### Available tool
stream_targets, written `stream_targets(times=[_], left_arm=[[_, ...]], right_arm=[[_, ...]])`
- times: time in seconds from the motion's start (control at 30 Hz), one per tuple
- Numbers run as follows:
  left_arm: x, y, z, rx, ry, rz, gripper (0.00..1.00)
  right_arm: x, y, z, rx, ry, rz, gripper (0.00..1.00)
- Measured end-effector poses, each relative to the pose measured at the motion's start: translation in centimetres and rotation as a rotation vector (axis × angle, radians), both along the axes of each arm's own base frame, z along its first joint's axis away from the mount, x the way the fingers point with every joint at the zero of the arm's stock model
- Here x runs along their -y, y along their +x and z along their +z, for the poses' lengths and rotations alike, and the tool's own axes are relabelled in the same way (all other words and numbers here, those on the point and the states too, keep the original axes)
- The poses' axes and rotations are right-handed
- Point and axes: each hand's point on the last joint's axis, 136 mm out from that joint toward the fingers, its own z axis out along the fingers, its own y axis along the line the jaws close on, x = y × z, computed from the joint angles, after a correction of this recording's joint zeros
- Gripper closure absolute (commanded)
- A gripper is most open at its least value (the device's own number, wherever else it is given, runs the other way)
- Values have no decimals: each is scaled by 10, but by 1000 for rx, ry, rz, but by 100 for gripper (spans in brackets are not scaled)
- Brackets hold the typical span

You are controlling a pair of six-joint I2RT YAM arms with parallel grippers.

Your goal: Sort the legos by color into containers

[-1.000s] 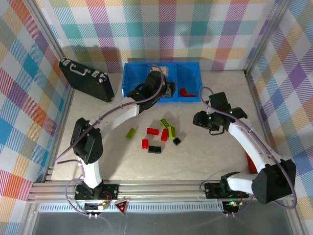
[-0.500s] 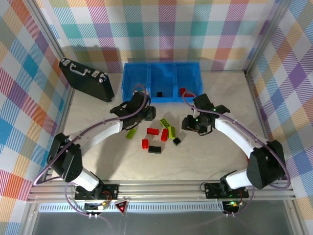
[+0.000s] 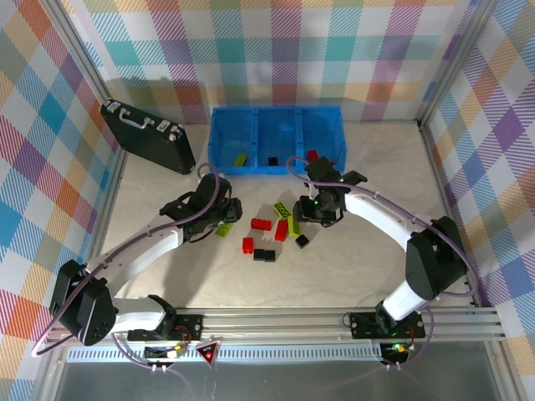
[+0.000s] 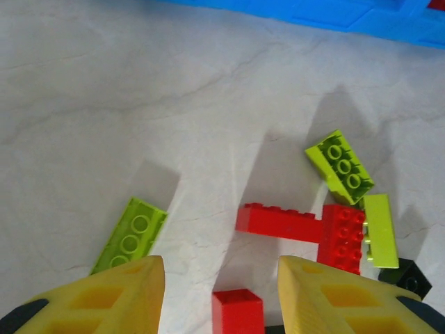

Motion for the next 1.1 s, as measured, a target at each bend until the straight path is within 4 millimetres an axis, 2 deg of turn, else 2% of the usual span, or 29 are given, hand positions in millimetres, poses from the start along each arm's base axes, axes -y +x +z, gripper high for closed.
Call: stream_targets(times=[0.1, 0.43, 0.67, 1.1], left_arm=[[-6, -2, 0, -14, -3, 15, 54], [-6, -18, -11, -97, -1, -5, 54], [2, -30, -16, -130, 0, -20, 54], [9, -39, -25, -170, -37, -24, 54]], right_arm=[[-3, -2, -1, -4, -7, 19, 52], [-9, -11, -10, -32, -27, 51, 52], [-17, -13, -14, -41, -38, 71, 52], [-6, -25, -42, -96, -202, 132, 52]])
